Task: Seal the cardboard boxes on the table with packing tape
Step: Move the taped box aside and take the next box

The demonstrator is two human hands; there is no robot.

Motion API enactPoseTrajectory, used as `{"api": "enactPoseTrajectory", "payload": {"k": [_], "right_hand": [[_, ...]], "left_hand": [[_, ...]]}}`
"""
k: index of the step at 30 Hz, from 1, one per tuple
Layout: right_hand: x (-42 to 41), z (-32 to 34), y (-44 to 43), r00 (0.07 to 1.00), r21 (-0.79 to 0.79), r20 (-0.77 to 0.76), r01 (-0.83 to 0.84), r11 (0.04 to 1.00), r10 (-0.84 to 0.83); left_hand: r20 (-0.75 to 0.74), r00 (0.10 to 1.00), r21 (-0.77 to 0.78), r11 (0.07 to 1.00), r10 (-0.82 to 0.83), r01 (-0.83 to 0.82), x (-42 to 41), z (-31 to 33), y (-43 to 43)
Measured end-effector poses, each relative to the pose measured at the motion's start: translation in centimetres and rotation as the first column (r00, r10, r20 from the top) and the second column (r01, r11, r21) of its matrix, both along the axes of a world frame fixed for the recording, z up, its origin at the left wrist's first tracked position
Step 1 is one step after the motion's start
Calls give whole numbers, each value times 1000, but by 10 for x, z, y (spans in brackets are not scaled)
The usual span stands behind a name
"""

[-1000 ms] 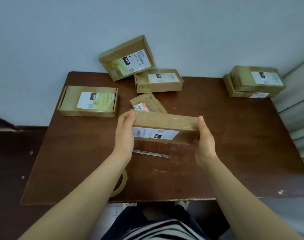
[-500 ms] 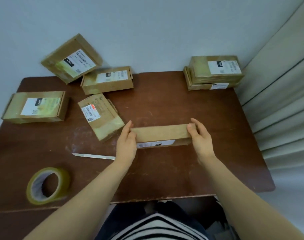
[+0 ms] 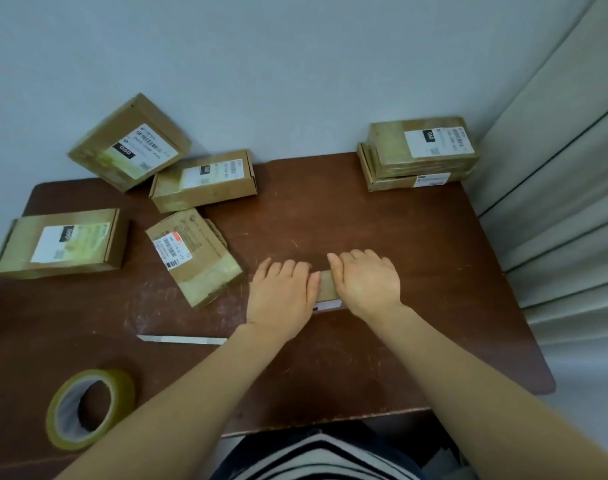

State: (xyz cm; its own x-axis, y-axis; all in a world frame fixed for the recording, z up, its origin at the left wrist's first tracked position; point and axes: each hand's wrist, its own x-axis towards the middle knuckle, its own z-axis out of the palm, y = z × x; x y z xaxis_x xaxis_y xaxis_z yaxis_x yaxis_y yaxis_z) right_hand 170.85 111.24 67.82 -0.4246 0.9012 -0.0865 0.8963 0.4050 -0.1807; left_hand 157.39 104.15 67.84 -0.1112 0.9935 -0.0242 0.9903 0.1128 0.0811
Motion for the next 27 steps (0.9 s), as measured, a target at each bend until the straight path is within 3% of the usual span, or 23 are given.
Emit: {"api": "enactPoseTrajectory", "payload": {"k": [5,7,8,9,11,12,13,14,15,16,19,21,22,24,26,27], "right_hand": [[4,2,2,999,-83,-37,-20,996,17],[5,5,4,993,-104,-115,14,995,-26],[7,7,5,983,-130,-159,71,989,-91],[10,9,6,967,-181,-166,161,970,-191],[17,14,10,904,-381,-50,376,845,-425],[20,16,12,854,-505,6,452,735,-521],[21,17,12,796,-622,9,478,620,-605],[22,18,11,722,-716,-50,455,529,-690],[24,16,10,650,-767,-130,413,491,-749],[25,16,8,595,-786,-203,375,492,-778],[36,12,7,479,-835,-340,242,494,-809],[41,10,2,473,-862,-385,122,492,-792],[43,10,-1,485,-855,-413,85,512,-771],[45,8,-7,478,-820,-487,37,571,-731],[48,5,-11,369,-799,-567,-26,601,-737],[49,4,-13,274,-804,-585,-69,591,-763]], "left_hand": [[92,986,52,988,142,-147,-19,-4,-22],[205,977,72,994,61,-77,-20,-4,-22],[342,936,51,993,82,-105,-22,-2,-19],[514,839,6,977,179,-212,-26,-1,-17],[763,467,-184,842,447,-507,-36,0,-16],[797,205,-360,718,569,-596,-40,5,-16],[759,-63,-552,589,648,-590,-42,9,-18],[684,-267,-696,499,678,-516,-42,10,-22],[633,-379,-763,462,675,-451,-41,12,-25],[627,-422,-775,466,655,-428,-41,13,-27],[743,-424,-670,592,518,-449,-44,13,-28],[808,-365,-588,679,463,-440,-49,12,-29],[839,-310,-543,723,447,-427,-51,9,-31],[903,-74,-417,825,423,-381,-54,3,-35],[904,144,-328,871,401,-366,-52,3,-39],[904,182,-296,875,386,-383,-52,2,-40]]}}
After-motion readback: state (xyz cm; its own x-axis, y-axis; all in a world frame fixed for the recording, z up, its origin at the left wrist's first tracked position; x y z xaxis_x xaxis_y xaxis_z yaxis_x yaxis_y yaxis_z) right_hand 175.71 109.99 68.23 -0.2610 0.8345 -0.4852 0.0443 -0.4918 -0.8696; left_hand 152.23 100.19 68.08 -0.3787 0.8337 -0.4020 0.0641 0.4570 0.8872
